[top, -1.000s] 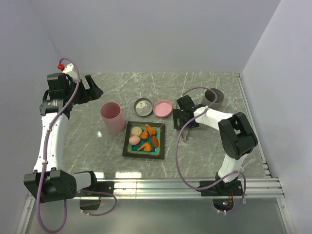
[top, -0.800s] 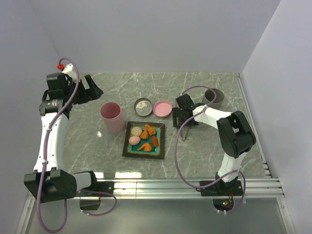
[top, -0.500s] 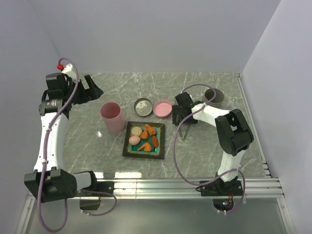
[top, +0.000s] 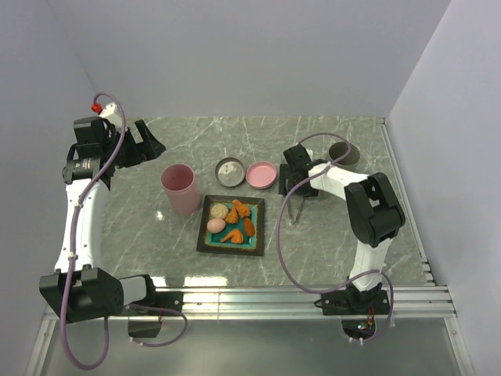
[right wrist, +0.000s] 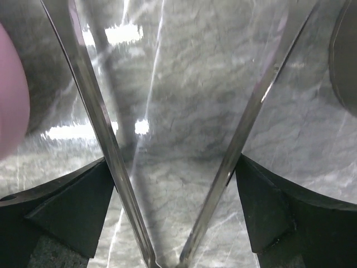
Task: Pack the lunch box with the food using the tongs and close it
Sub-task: Grab the clamp with the right arm, then pick up the food using the clamp
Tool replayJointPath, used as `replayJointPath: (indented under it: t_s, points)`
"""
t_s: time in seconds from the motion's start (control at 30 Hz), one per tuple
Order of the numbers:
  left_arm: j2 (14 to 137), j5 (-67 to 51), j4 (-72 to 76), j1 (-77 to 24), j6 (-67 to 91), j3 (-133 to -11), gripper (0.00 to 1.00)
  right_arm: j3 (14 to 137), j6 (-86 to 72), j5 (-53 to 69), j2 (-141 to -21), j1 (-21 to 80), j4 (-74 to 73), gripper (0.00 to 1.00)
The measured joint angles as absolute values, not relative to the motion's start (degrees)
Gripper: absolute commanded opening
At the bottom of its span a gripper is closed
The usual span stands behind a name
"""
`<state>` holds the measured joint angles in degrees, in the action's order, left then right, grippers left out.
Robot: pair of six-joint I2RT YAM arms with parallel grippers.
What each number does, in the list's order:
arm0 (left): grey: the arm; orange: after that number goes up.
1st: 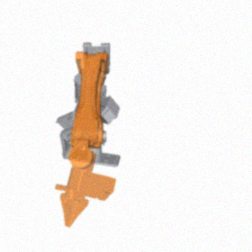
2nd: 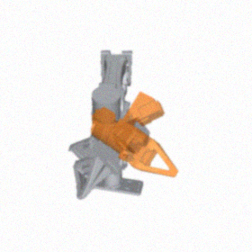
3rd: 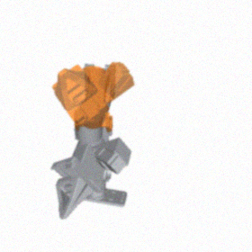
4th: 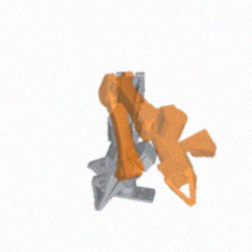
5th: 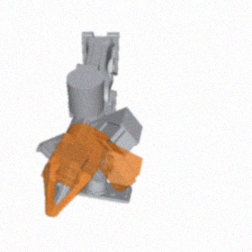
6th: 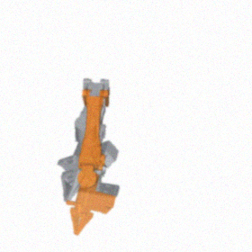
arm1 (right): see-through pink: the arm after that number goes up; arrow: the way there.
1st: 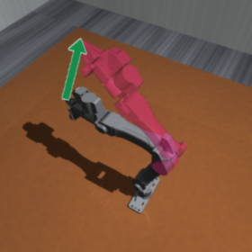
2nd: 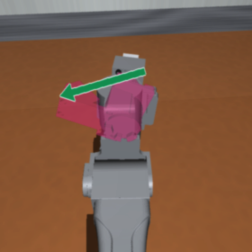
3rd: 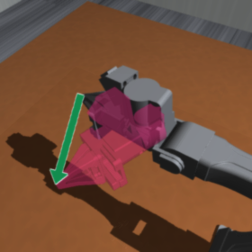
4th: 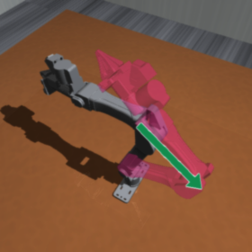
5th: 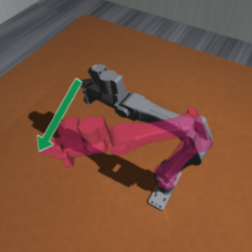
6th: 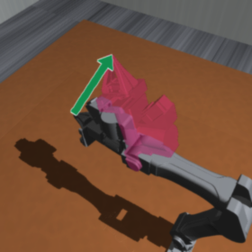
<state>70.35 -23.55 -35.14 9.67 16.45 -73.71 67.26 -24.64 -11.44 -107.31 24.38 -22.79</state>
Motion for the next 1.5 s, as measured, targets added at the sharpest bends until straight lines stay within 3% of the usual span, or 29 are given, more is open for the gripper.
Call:
replayJointPath:
  t_s: [0.1,0.23,0.43,1.03,1.5]
  points:
    - [70.4,-23.6,-35.1,9.7,16.7,-73.7,0.99,68.2,-24.7,-11.5,-108.0,24.1,-22.7,0.86]
    - [70.4,-23.6,-35.2,9.8,16.8,-73.7,0.99,68.2,-24.5,-11.3,-108.0,23.7,-22.6,0.68]
    - [70.4,-24.3,-35.2,9.8,16.8,-73.7,0.99,66.7,-24.1,-9.0,-106.3,21.9,-22.7,0.62]
    - [70.7,-35.1,-34.7,10.2,13.5,-78.2,0.99,66.9,-11.7,-0.3,-85.1,21.3,-30.4,0.61]
    - [64.7,-47.0,-29.5,10.2,12.3,-76.2,0.99,70.7,8.5,24.7,-69.7,21.3,-39.2,0.63]
